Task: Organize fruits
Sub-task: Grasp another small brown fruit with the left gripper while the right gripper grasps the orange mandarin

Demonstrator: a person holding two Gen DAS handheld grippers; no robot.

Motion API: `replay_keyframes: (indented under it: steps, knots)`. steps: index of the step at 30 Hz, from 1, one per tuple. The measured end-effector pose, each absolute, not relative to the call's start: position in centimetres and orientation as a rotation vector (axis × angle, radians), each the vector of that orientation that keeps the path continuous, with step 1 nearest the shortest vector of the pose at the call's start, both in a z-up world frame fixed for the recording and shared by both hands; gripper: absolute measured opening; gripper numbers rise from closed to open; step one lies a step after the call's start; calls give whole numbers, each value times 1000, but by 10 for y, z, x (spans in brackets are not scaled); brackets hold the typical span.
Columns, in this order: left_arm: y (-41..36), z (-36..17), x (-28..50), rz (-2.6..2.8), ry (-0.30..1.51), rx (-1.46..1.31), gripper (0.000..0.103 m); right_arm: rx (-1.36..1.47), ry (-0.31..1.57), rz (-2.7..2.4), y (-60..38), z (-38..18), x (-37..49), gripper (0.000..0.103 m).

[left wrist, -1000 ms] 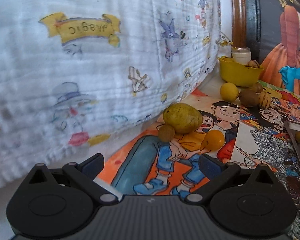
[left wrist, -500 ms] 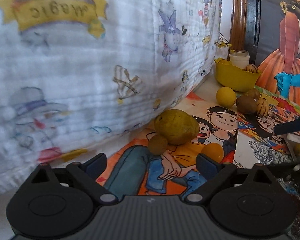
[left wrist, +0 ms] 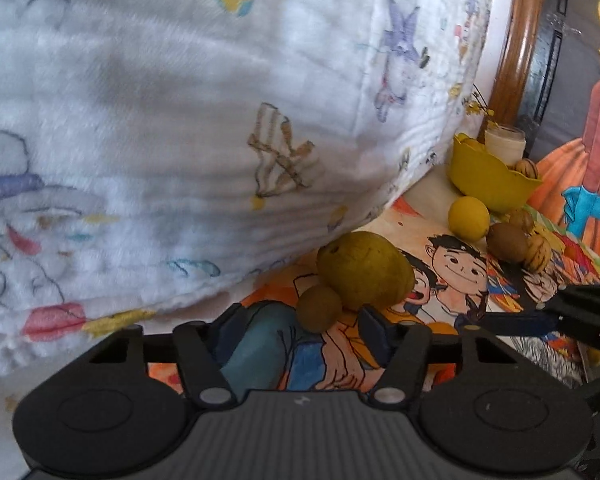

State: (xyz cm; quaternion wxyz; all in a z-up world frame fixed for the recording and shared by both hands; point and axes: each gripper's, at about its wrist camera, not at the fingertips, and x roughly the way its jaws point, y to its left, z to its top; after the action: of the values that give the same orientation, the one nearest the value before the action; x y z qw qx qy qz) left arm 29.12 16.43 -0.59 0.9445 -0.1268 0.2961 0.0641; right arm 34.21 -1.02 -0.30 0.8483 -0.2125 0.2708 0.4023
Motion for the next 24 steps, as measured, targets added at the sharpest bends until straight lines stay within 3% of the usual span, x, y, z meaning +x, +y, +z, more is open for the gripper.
replay_keyframes:
  steps: [12, 15, 24]
  knots:
    - [167, -6, 299, 100, 615, -296, 36, -395, 602, 880, 2, -7, 351, 38]
    - [166, -6, 300, 86, 627, -316, 28, -377, 611, 874, 1, -8, 352, 37]
    - [159, -3, 290, 115, 649, -324, 27, -324, 604, 840, -23, 8, 338, 37]
